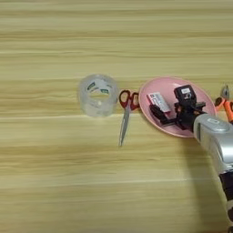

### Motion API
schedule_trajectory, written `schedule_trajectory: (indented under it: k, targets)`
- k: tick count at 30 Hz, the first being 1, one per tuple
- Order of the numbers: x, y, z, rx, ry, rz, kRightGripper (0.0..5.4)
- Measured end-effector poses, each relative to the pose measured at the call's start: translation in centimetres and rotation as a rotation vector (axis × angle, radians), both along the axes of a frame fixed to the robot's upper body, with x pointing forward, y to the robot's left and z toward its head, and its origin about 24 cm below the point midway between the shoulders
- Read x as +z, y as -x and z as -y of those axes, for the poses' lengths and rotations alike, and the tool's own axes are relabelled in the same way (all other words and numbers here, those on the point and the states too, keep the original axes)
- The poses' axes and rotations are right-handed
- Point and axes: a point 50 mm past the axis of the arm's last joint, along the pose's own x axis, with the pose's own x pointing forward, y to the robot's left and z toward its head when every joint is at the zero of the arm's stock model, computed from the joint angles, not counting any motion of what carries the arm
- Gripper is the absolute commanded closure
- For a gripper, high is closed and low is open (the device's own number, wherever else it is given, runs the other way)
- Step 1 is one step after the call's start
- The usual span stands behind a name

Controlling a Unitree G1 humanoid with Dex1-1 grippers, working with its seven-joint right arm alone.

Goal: Move the objects on the table

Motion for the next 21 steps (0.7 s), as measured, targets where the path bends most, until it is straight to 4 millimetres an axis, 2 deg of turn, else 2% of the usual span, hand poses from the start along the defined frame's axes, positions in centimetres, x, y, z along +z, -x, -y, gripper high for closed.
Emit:
schedule_trajectory:
  k: [7, 10, 12, 21]
  targets:
    - [-0.14, -0.34, -0.27, 0.015, -0.009, -0.001, 0.03]
    - [-0.18, -0.40, -0.27, 0.017, -0.012, -0.003, 0.34]
    - [-0.23, -0.48, -0.35, 0.021, -0.016, 0.000, 0.78]
    - [-0.25, -0.52, -0.54, 0.030, -0.020, 0.000, 1.80]
